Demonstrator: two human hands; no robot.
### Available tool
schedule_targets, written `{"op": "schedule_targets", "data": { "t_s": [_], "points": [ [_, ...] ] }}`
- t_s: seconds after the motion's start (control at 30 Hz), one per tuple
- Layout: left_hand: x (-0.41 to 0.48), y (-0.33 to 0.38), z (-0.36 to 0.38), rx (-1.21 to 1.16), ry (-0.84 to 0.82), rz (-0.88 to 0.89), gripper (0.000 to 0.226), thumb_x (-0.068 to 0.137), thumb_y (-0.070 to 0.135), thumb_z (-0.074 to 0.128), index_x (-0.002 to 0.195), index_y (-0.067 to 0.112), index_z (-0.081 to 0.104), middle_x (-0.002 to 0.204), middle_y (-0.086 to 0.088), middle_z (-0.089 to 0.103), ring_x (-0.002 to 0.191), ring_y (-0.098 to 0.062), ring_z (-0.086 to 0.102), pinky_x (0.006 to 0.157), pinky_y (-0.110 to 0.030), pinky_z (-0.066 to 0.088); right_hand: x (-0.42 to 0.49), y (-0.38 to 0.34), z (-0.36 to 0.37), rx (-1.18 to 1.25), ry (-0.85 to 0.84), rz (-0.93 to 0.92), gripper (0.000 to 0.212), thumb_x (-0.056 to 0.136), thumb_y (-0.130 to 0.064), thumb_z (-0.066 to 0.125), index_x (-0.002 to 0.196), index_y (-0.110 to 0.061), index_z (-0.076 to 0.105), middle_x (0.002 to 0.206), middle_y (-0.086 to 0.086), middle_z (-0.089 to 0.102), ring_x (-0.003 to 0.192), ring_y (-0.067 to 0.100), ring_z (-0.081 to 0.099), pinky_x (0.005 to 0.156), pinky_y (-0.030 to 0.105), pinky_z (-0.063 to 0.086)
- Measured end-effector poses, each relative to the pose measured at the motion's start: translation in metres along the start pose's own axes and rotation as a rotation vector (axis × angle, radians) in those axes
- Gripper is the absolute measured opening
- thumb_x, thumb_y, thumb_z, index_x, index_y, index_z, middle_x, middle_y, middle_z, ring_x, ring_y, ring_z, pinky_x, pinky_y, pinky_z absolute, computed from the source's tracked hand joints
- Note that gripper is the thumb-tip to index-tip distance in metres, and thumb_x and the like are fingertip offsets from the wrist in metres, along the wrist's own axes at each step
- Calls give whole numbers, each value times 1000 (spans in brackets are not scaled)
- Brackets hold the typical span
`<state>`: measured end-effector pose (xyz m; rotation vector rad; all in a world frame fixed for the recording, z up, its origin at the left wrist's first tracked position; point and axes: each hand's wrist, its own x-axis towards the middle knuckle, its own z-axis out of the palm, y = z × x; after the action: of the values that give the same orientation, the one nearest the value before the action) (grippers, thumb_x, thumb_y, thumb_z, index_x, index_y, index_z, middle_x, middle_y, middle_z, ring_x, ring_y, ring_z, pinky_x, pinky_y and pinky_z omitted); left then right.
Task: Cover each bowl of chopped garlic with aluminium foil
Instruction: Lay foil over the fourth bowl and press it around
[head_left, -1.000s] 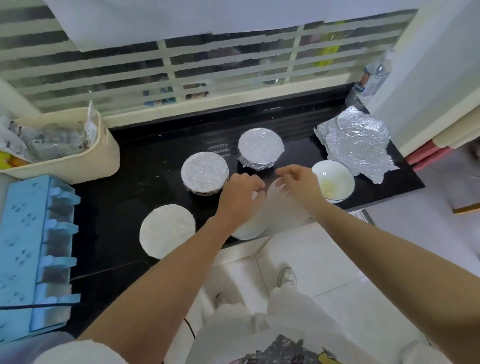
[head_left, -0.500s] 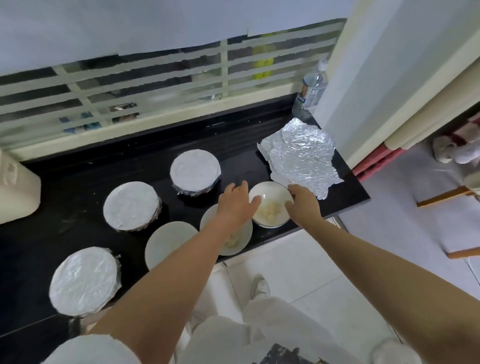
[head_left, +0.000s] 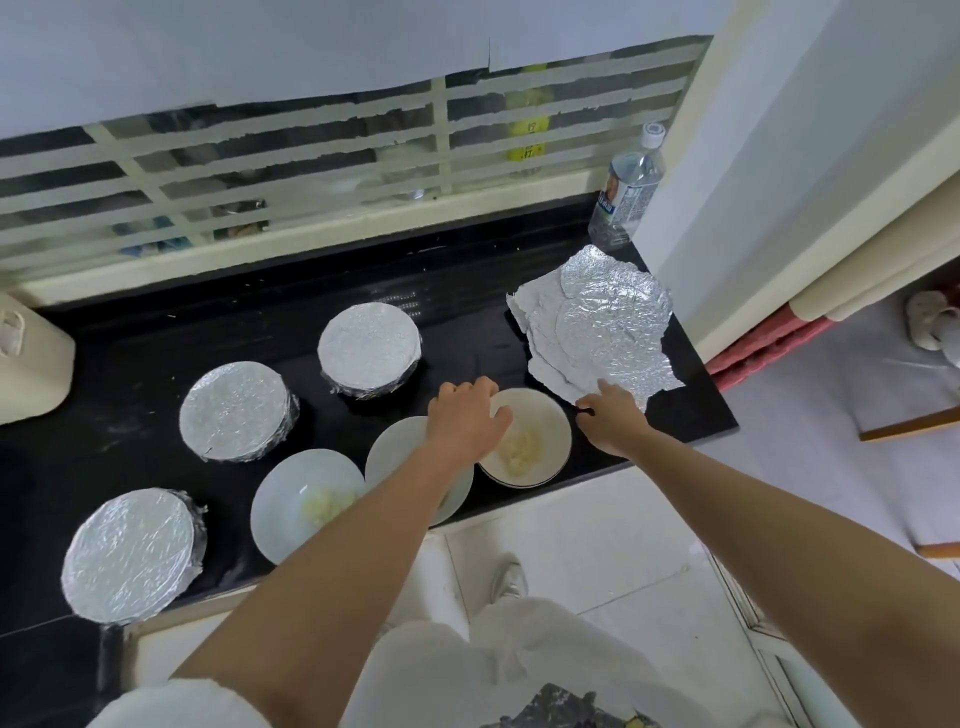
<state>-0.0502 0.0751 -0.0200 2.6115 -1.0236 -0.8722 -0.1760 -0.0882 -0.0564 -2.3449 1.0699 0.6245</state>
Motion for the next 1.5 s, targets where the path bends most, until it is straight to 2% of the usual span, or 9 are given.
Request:
{"op": "schedule_targets", "data": {
  "t_s": [0.17, 0.37, 0.57, 0.7, 0.83, 0.97, 1.2, 1.33, 1.5],
  "points": [
    [4, 4, 1, -15, 25, -18, 39, 99, 38, 44, 131, 16, 49, 120, -4, 62, 121, -27, 41, 94, -38, 37, 3, 13, 6, -3, 30, -4, 36, 93, -19, 47, 124, -3, 57, 135, 11, 46, 123, 34, 45, 95, 39, 43],
    [4, 9, 4, 2, 43, -21, 40, 99, 37, 45, 132, 14, 48, 122, -5, 61, 121, -28, 42, 95, -39, 38, -2, 26, 7, 48, 129, -11, 22, 88, -11, 48, 97, 2, 63, 113, 13, 55, 106, 31, 55, 77, 31, 44],
    [3, 8, 7, -1, 58, -21, 41, 99, 36, 45, 135, 15, 46, 128, -6, 58, 121, -28, 46, 97, -40, 38, -13, 27, 6, -18, 78, -103, 29, 97, -18, 46, 114, -11, 68, 157, 9, 26, 139, 28, 37, 109, 39, 35],
    [2, 7, 11, -37, 53, -20, 42, 100, 35, 44, 136, 14, 43, 132, -5, 54, 118, -25, 53, 100, -41, 36, -18, 24, 8, -232, 77, -123, 28, 91, -15, 46, 111, -8, 64, 134, 8, 48, 113, 28, 54, 91, 35, 38],
    [4, 6, 12, -75, 57, -12, 41, 100, 33, 46, 135, 13, 44, 131, -7, 54, 115, -26, 55, 99, -40, 41, -21, 29, 11, -333, 98, -193, 27, 87, -13, 49, 109, -4, 62, 129, 9, 48, 114, 29, 49, 91, 36, 38],
    [5, 4, 12, -78, 58, -7, 40, 99, 33, 47, 133, 12, 45, 128, -7, 55, 113, -26, 56, 95, -40, 43, -22, 30, 4, -254, 219, -207, 10, 87, -10, 48, 81, -6, 55, 101, 7, 58, 92, 27, 56, 88, 33, 42],
    [5, 5, 11, -76, 52, -3, 40, 99, 32, 48, 133, 12, 44, 126, -8, 56, 111, -26, 56, 92, -37, 43, -22, 36, -34, -92, 492, -223, 18, 88, -17, 65, 103, -20, 74, 107, -2, 72, 100, 21, 65, 95, 34, 45],
    [4, 4, 11, -80, 41, -1, 40, 98, 32, 48, 133, 12, 44, 125, -8, 56, 110, -26, 56, 92, -38, 45, -24, 32, -37, 36, 468, -120, 19, 87, -6, 57, 95, -19, 69, 97, 1, 71, 88, 25, 65, 75, 33, 52],
    [1, 2, 11, -93, 38, 10, 44, 99, 30, 48, 138, 11, 42, 130, -9, 55, 114, -26, 55, 89, -33, 41, -21, 32, -31, 269, 410, -37, 13, 89, -12, 61, 101, -16, 67, 99, 1, 69, 93, 22, 64, 75, 29, 48]
  ]
}}
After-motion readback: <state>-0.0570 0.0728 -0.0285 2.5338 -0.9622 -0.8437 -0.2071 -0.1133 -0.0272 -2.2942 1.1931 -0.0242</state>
